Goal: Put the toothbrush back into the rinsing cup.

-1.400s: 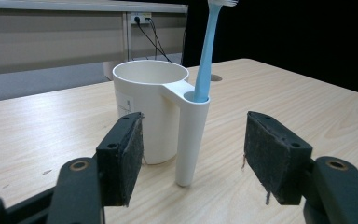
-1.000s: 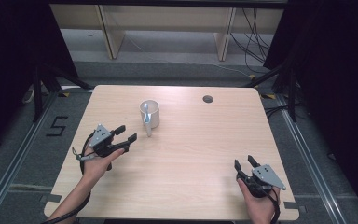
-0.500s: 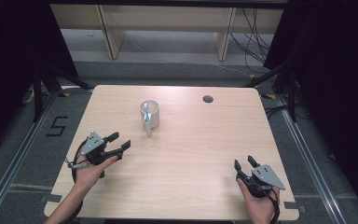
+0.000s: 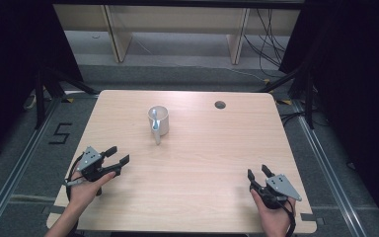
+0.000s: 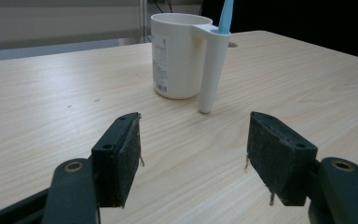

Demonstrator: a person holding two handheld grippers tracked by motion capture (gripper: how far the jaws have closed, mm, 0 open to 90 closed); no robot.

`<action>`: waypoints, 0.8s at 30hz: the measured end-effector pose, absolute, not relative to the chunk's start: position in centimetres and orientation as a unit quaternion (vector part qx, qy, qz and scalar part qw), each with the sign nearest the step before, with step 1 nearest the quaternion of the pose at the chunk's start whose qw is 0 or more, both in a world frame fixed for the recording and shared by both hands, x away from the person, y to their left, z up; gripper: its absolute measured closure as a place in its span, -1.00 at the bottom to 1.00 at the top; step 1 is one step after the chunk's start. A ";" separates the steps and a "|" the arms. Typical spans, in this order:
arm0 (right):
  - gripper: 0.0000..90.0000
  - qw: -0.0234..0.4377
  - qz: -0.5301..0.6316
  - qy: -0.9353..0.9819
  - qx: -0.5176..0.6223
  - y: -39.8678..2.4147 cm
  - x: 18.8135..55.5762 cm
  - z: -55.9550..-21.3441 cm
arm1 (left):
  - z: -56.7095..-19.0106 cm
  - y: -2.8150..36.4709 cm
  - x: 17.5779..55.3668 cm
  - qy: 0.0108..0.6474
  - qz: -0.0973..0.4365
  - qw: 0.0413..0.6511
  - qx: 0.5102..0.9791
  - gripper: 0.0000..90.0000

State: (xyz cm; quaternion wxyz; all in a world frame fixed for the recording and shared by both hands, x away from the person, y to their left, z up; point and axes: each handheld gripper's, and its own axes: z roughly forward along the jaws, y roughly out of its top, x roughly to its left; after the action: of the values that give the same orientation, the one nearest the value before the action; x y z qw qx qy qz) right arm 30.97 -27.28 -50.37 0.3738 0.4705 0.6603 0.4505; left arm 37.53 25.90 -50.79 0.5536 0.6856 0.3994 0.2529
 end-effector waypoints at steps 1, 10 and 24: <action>0.02 0.376 0.451 0.661 0.468 -27.3 31.0 -50.4 | -50.9 26.1 37.4 0.403 0.253 0.551 0.686 -0.24; 0.02 0.377 0.449 0.662 0.467 -27.2 31.0 -50.4 | -51.8 27.5 36.6 0.418 0.260 0.539 0.684 -0.24; 0.02 0.365 0.452 0.657 0.481 -26.7 30.8 -50.5 | -52.4 29.3 35.9 0.426 0.268 0.547 0.669 -0.25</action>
State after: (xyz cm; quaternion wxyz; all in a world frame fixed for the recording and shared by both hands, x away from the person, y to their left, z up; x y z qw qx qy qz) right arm 30.82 -26.68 -50.49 0.3652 0.4806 0.6570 0.4517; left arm 35.94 29.29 -52.35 0.5471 0.6687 0.4259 0.2685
